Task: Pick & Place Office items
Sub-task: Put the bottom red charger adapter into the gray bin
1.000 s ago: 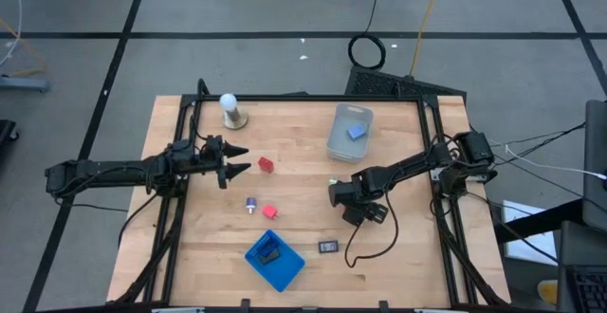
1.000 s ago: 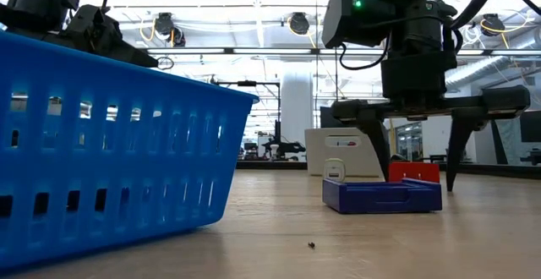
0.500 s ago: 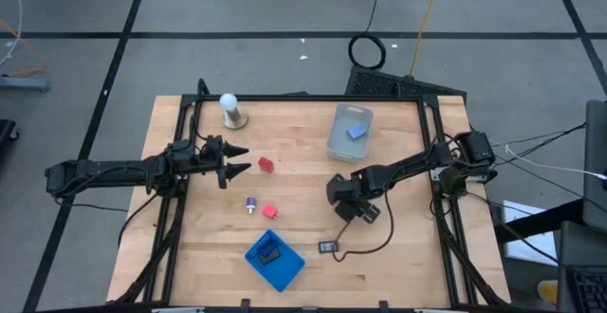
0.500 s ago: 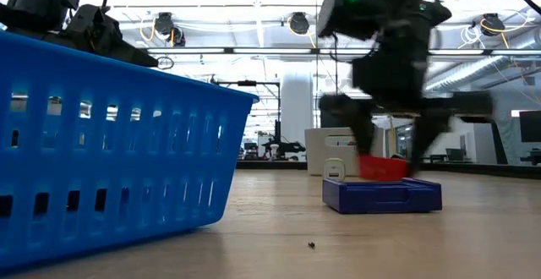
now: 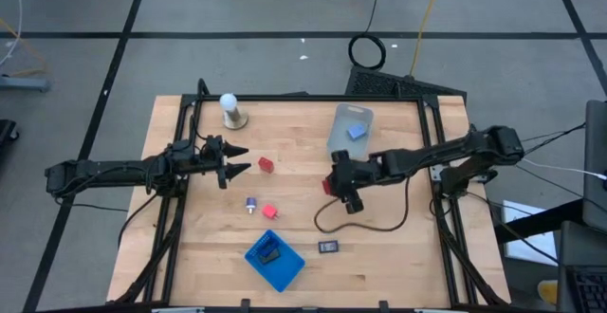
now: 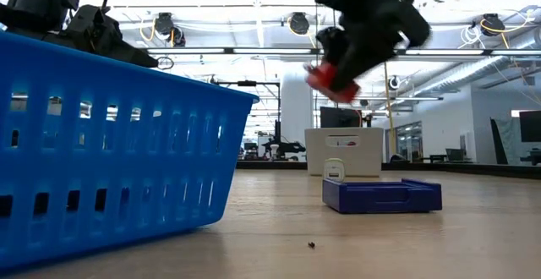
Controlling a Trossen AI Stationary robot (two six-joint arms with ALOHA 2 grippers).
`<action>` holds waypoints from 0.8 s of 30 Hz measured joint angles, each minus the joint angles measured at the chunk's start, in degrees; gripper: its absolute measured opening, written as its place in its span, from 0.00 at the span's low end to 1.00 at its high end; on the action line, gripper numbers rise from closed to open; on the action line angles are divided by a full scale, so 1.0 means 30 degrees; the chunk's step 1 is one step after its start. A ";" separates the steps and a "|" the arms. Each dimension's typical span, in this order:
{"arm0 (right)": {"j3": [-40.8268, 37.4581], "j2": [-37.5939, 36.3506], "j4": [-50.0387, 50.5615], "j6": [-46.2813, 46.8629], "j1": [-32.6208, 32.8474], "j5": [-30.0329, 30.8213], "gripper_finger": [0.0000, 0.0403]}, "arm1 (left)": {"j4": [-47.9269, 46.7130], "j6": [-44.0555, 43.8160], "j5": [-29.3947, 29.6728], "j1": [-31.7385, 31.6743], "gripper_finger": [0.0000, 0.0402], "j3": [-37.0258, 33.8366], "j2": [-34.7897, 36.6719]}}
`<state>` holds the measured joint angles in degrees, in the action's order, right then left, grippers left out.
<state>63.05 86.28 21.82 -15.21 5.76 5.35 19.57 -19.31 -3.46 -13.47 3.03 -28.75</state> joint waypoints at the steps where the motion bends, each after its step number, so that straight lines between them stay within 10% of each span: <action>1: 0.0000 -0.0233 -0.0428 0.0465 -0.0124 0.0010 0.51 | 0.0026 -0.0004 0.0000 0.0007 0.74 0.0000 0.0000; 24: 0.0022 -0.4873 -0.2411 0.4571 -0.4472 0.2287 0.51 | 0.0009 -0.0002 0.0000 0.0005 0.74 0.0000 0.0000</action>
<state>63.11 71.66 14.59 -1.50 -7.65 12.21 19.60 -19.32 -3.46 -13.46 3.03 -28.75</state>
